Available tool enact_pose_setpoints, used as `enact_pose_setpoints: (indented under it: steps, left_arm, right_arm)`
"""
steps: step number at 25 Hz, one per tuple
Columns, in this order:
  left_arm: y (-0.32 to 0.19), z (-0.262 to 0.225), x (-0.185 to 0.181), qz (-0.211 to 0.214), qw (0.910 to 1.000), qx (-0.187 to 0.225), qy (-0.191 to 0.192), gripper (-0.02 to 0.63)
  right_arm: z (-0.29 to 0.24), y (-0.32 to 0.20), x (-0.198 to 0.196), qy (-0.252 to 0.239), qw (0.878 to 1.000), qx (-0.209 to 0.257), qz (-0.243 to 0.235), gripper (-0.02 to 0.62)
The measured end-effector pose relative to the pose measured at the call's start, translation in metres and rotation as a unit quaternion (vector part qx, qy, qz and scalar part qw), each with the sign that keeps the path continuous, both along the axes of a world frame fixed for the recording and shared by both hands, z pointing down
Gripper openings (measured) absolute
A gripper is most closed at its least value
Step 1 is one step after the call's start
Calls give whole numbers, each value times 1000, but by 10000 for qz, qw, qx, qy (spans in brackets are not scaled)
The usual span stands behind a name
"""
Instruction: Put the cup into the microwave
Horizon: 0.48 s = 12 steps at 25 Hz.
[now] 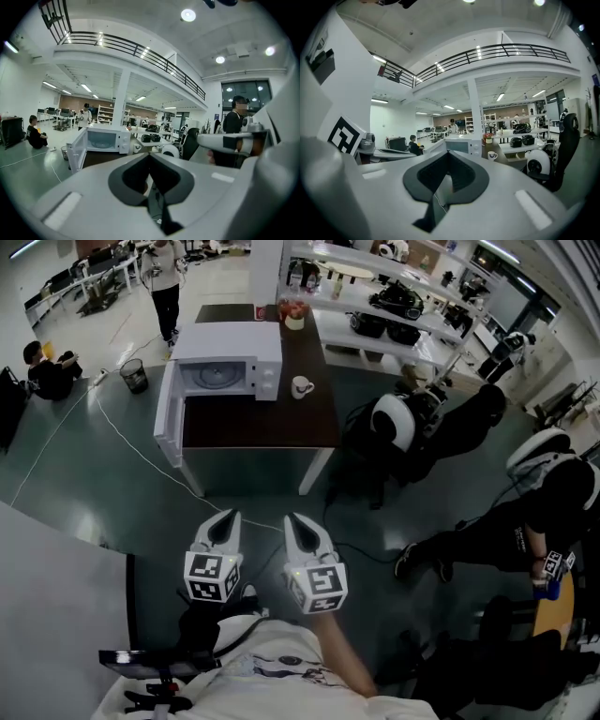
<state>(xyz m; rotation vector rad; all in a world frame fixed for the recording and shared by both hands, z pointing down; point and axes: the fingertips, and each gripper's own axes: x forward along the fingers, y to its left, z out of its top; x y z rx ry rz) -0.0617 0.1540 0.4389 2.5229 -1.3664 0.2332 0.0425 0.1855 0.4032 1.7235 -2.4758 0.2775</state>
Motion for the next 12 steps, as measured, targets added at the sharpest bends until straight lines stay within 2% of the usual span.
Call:
enact_pose_setpoints:
  steps: [4, 12]
  left_arm:
    - [-23, 4, -16, 4, 10000, -83, -19, -2]
    - [-42, 32, -26, 30, 9983, -576, 64, -2]
  right_arm:
    - [7, -22, -9, -10, 9998, -160, 100, 2]
    - [26, -45, -23, 53, 9986, -519, 12, 2]
